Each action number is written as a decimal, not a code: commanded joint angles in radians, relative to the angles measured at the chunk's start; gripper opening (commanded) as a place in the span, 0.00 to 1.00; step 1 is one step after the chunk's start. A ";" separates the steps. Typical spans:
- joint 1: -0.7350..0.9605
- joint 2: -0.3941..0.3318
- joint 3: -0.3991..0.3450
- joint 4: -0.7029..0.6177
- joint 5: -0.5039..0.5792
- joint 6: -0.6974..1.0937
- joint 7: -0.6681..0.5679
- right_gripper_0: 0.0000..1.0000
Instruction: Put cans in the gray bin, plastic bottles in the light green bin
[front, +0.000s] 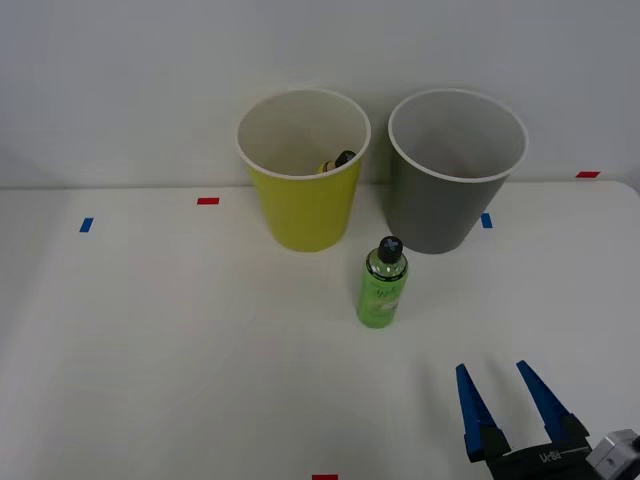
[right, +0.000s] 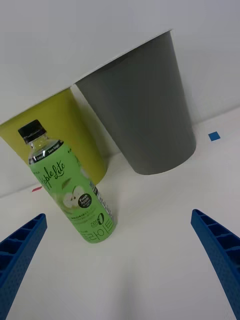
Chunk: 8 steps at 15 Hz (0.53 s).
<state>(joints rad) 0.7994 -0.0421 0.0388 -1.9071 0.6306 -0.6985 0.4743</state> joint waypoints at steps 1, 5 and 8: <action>0.012 -0.021 0.006 -0.001 -0.032 -0.007 0.006 1.00; 0.008 0.011 -0.030 -0.001 0.100 -0.088 -0.008 1.00; 0.017 0.028 -0.039 -0.001 0.118 -0.096 -0.031 1.00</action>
<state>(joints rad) 0.8130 -0.0173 0.0054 -1.9080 0.7476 -0.7923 0.4511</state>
